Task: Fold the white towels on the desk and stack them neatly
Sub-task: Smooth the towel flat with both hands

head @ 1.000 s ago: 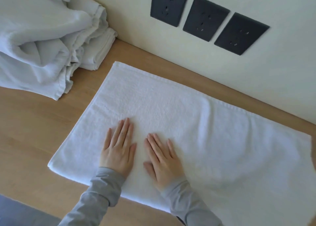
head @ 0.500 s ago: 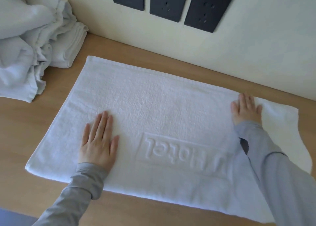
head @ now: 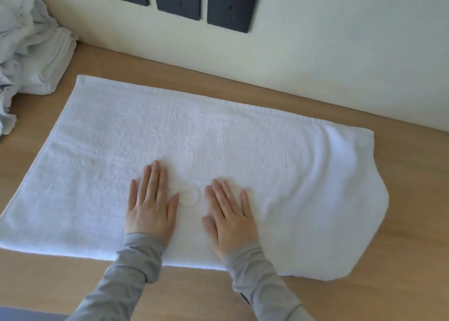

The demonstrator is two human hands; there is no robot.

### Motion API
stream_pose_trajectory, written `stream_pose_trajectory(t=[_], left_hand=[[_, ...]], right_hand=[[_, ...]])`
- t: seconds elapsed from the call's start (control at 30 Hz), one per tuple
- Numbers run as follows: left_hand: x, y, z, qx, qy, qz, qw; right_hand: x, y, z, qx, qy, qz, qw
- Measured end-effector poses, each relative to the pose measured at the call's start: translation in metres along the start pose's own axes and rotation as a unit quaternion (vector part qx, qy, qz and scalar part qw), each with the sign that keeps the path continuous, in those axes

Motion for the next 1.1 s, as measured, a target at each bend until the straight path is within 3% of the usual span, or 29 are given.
stream_pose_trajectory(t=[0.13,0.23,0.33,0.4,0.43,0.5,0.57,0.63,0.7,0.73,0.83,0.93,1.0,1.1], left_hand=[[0.001,0.0,0.007,-0.003,0.024,0.004,1.0],[0.001,-0.003,0.008,-0.003,0.035,-0.007,0.999],[-0.001,-0.006,0.004,-0.003,0.035,-0.025,0.999],[-0.024,-0.012,0.003,-0.003,0.018,-0.011,1.0],[-0.044,-0.016,0.002,0.001,0.01,0.01,1.0],[-0.093,-0.026,0.007,0.016,0.0,0.067,0.998],[-0.143,-0.04,0.02,0.035,-0.006,0.118,0.992],[-0.19,-0.053,0.035,0.051,-0.007,0.167,0.985],[-0.226,-0.066,0.05,0.065,0.001,0.208,0.976],[-0.238,-0.069,0.056,0.069,0.007,0.219,0.973],[-0.249,-0.071,0.068,0.061,0.036,0.225,0.972],[-0.25,-0.071,0.073,0.049,0.055,0.228,0.971],[-0.252,-0.072,0.077,0.049,0.057,0.228,0.971],[-0.252,-0.073,0.077,0.048,0.062,0.224,0.971]], right_hand=[[-0.108,-0.055,-0.008,0.021,-0.063,0.106,0.992],[-0.141,-0.074,-0.014,0.04,-0.06,0.158,0.985],[-0.134,-0.068,-0.014,0.028,-0.01,0.14,0.99],[-0.139,-0.074,-0.036,-0.048,0.09,0.147,0.984],[-0.15,-0.086,-0.053,-0.121,0.14,0.169,0.968],[-0.187,-0.129,-0.083,-0.284,0.202,0.247,0.904],[-0.232,-0.179,-0.085,-0.361,0.256,0.351,0.825],[-0.273,-0.217,-0.067,-0.356,0.32,0.452,0.753],[-0.301,-0.234,-0.046,-0.335,0.405,0.497,0.69],[-0.309,-0.234,-0.038,-0.319,0.442,0.496,0.676],[-0.322,-0.212,-0.034,-0.261,0.484,0.442,0.709],[-0.323,-0.187,-0.037,-0.242,0.556,0.384,0.696],[-0.324,-0.18,-0.038,-0.244,0.602,0.376,0.661],[-0.32,-0.172,-0.037,-0.251,0.702,0.355,0.564]])
Point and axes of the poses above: each hand's wrist, its own y-axis towards the middle knuckle, its own z-axis out of the palm, x = y × z, the point moved 9 cm from there along y, towards the middle knuckle, and after that the axes turned 8 degrees about -z, right-handed, at the moved point
